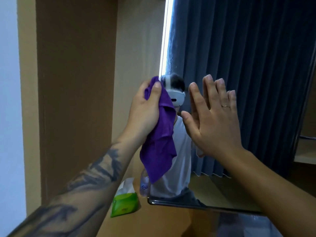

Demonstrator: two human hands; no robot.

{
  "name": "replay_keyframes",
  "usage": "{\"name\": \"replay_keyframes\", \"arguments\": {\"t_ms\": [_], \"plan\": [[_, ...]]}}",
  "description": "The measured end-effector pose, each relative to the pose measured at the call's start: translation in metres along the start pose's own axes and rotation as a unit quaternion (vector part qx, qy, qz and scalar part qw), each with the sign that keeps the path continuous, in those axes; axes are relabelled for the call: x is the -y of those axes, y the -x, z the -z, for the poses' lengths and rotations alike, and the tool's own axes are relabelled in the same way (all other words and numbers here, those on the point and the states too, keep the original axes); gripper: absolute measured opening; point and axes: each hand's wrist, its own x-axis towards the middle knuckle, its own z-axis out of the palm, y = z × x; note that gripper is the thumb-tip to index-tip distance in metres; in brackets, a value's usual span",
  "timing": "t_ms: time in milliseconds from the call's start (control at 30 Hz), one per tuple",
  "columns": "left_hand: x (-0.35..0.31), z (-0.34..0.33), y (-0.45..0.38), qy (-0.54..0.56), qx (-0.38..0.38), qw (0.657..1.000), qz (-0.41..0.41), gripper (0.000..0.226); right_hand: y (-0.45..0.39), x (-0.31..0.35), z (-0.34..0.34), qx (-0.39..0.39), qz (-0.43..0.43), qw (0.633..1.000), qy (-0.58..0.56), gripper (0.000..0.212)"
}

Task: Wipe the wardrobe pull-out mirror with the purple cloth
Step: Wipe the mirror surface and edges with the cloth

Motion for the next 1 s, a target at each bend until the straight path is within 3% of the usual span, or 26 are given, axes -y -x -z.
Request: {"name": "replay_keyframes", "arguments": {"t_ms": [100,233,333,500,600,800,1000], "plan": [[0.048,0.009,0.056,-0.013,-0.008,1.000,0.024,0.014,0.000,0.000,-0.001,0.008,-0.005,1.000,0.003,0.071],[0.101,0.031,0.132,-0.041,0.047,0.989,0.137,0.023,0.003,0.004,-0.008,0.016,-0.024,1.000,0.004,0.071],[0.092,0.031,0.122,-0.046,0.039,0.993,0.099,0.022,0.026,0.012,-0.015,0.036,-0.039,0.999,0.008,0.072],[0.037,0.010,0.029,-0.016,0.003,1.000,0.027,0.016,0.043,0.010,-0.018,0.031,-0.035,0.999,0.007,0.072],[0.039,0.000,0.032,-0.019,-0.028,0.999,-0.012,0.012,0.042,0.013,-0.018,0.024,-0.036,0.999,0.012,0.071],[0.100,0.018,0.113,-0.031,0.005,0.998,0.059,0.021,0.043,0.011,-0.025,0.037,-0.035,0.998,0.028,0.072],[0.060,0.006,0.039,-0.023,-0.025,0.999,0.028,0.013,0.045,0.009,-0.029,0.034,-0.032,0.999,0.026,0.071]]}}
